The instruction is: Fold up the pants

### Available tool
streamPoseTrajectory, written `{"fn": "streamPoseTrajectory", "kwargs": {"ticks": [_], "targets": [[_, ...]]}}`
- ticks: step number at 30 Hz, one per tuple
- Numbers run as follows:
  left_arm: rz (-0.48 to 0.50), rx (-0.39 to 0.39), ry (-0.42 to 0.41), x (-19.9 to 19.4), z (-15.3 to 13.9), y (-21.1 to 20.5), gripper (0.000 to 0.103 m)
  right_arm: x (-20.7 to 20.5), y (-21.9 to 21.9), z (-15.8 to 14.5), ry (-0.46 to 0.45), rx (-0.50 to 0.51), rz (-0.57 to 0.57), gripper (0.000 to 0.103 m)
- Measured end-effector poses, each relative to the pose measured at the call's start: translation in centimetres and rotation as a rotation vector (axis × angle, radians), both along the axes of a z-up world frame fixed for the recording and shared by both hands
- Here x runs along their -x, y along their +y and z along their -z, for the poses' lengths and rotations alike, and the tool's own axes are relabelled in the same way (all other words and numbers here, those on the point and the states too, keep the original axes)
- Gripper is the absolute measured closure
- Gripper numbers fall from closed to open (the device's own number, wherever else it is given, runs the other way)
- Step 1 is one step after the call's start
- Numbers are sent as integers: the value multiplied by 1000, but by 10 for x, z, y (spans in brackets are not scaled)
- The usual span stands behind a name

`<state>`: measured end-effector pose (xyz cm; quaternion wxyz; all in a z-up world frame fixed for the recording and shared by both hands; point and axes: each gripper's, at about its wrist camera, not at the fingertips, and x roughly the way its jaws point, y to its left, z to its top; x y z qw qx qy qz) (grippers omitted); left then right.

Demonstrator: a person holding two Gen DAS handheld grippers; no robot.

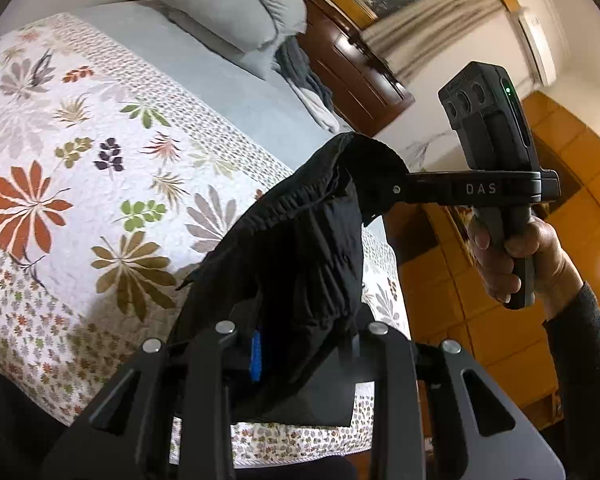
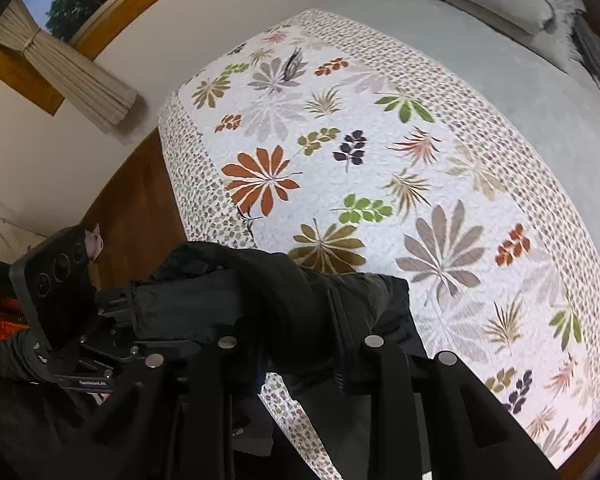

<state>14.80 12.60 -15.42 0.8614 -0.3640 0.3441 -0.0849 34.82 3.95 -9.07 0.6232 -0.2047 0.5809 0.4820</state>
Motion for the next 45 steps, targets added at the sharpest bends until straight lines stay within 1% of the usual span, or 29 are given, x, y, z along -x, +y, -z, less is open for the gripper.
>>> {"fn": "streamPoseTrajectory", "kwargs": {"ticks": [6, 11, 14, 21, 27, 32, 40, 45], "targets": [[74, -51, -2, -9, -8, -44, 77, -3, -49, -4, -7, -28, 53, 77], [144, -111, 3, -18, -9, -87, 77, -4, -95, -1, -19, -54, 92, 77], [190, -140, 8, -23, -7, -110, 77, -4, -125, 3, -26, -70, 113, 77], [298, -255, 22, -29, 2, -167, 77, -1, -192, 24, -35, -100, 152, 77], [378, -370, 47, -36, 23, -209, 77, 3, -227, 51, -53, -111, 160, 77], [437, -435, 84, -43, 45, -238, 77, 5, -252, 80, -61, -97, 156, 77], [511, -485, 144, -53, 85, -276, 77, 4, -295, 131, -28, -80, 183, 77], [541, -498, 171, -57, 106, -293, 77, 5, -314, 153, -7, -76, 205, 77]]}}
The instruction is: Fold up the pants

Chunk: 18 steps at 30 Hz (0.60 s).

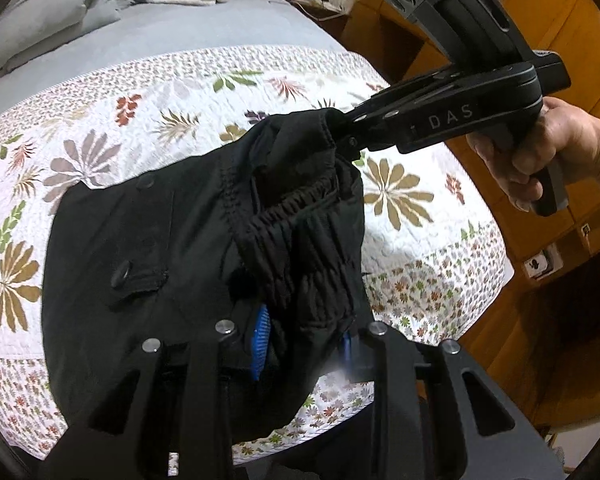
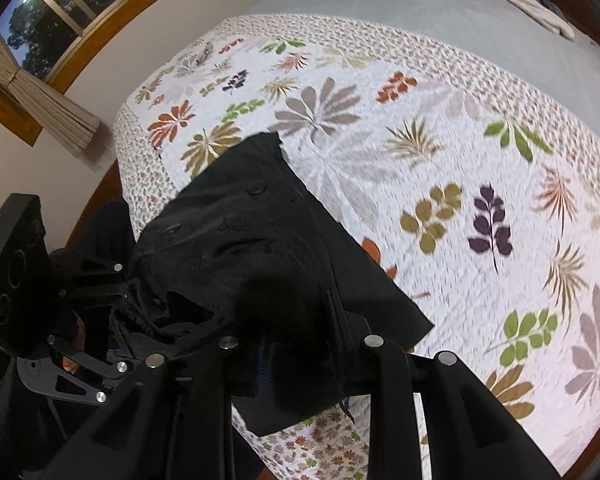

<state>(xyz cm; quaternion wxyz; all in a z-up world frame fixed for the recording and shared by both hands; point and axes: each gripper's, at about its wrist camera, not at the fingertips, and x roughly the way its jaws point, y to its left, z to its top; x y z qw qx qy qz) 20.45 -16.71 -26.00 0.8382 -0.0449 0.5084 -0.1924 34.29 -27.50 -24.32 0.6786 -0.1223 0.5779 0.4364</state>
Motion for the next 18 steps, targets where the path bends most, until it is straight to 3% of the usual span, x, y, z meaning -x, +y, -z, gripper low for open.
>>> {"fn": "streamPoseTrajectory", "kwargs": {"ticks": [7, 18], "targets": [[19, -31, 19, -2, 21, -15, 77, 3, -15, 21, 5, 19, 9, 77], [39, -34, 47, -3, 42, -21, 77, 10, -40, 42, -4, -30, 79, 77]]}}
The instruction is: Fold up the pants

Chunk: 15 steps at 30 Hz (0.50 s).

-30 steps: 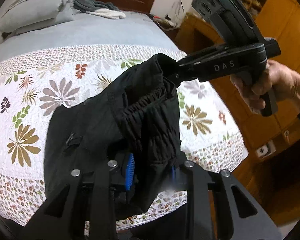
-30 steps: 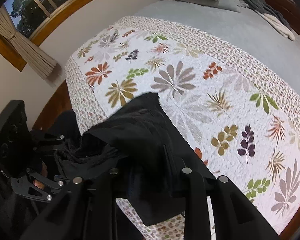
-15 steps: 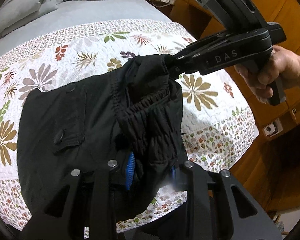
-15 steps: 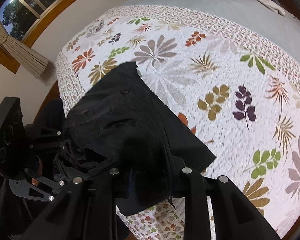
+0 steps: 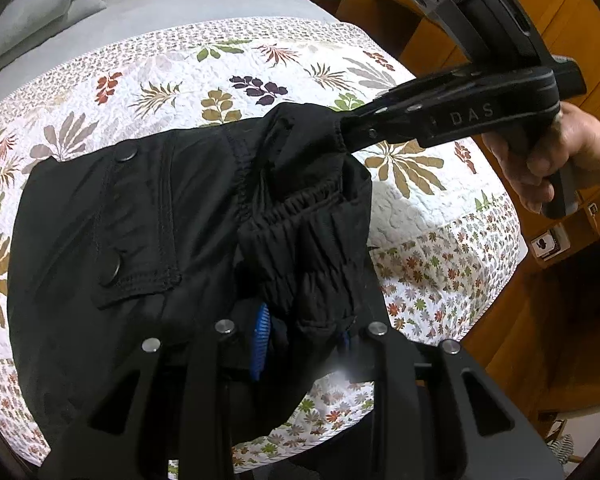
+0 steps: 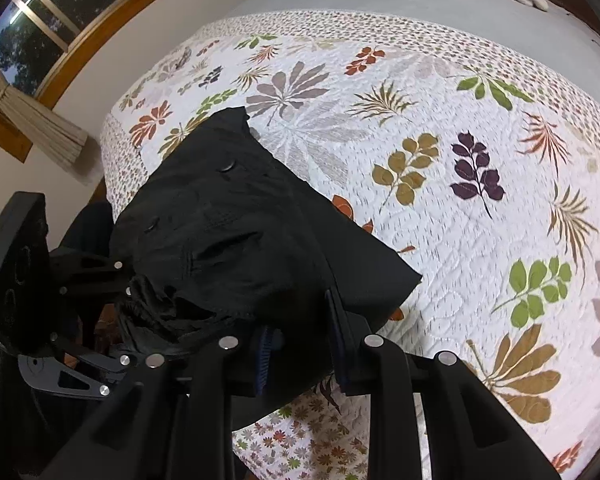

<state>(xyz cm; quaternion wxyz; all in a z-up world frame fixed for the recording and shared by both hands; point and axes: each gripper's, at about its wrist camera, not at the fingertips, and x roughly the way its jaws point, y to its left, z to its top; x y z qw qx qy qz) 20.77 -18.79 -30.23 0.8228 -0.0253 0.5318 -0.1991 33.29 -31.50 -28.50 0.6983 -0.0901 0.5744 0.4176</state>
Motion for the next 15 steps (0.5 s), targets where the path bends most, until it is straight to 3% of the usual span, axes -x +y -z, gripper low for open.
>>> {"fn": "streamPoseTrajectory", "kwargs": {"ticks": [15], "targets": [[-12, -2, 59, -6, 14, -2, 77, 5, -11, 13, -58, -69, -29, 77]]}}
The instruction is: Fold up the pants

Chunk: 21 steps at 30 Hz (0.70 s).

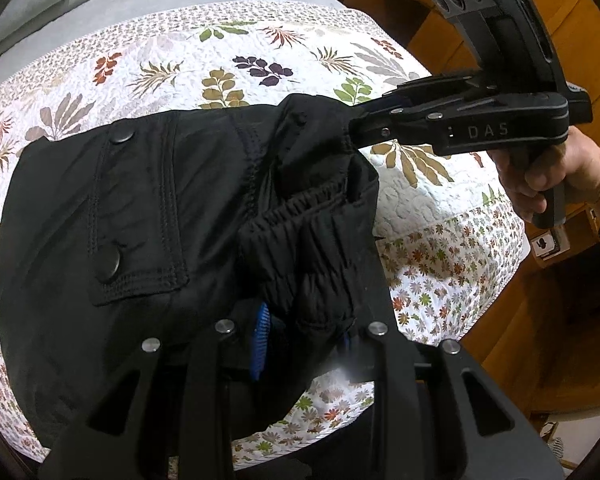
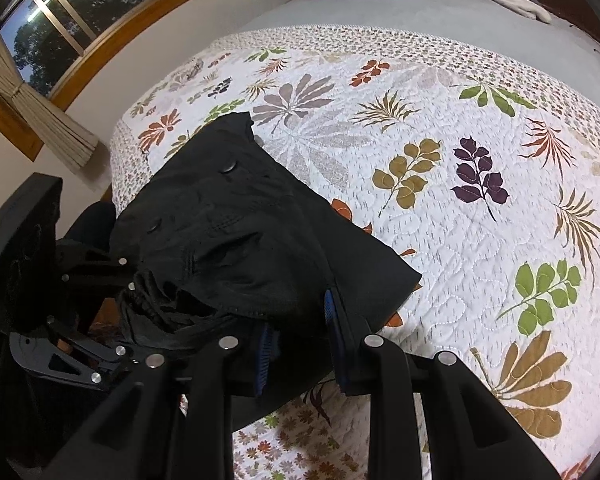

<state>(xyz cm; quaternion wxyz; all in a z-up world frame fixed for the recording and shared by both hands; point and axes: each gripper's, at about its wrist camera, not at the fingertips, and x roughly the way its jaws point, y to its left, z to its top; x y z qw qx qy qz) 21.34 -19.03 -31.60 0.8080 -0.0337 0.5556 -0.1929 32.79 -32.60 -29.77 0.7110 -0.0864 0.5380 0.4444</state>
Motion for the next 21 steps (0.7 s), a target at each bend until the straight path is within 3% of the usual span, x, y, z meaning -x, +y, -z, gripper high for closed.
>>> {"fn": "streamPoseTrajectory", "kwargs": {"ticks": [21], "targets": [[2, -3, -13, -5, -1, -5, 76, 6, 16, -18, -192, 116, -120, 77]]}}
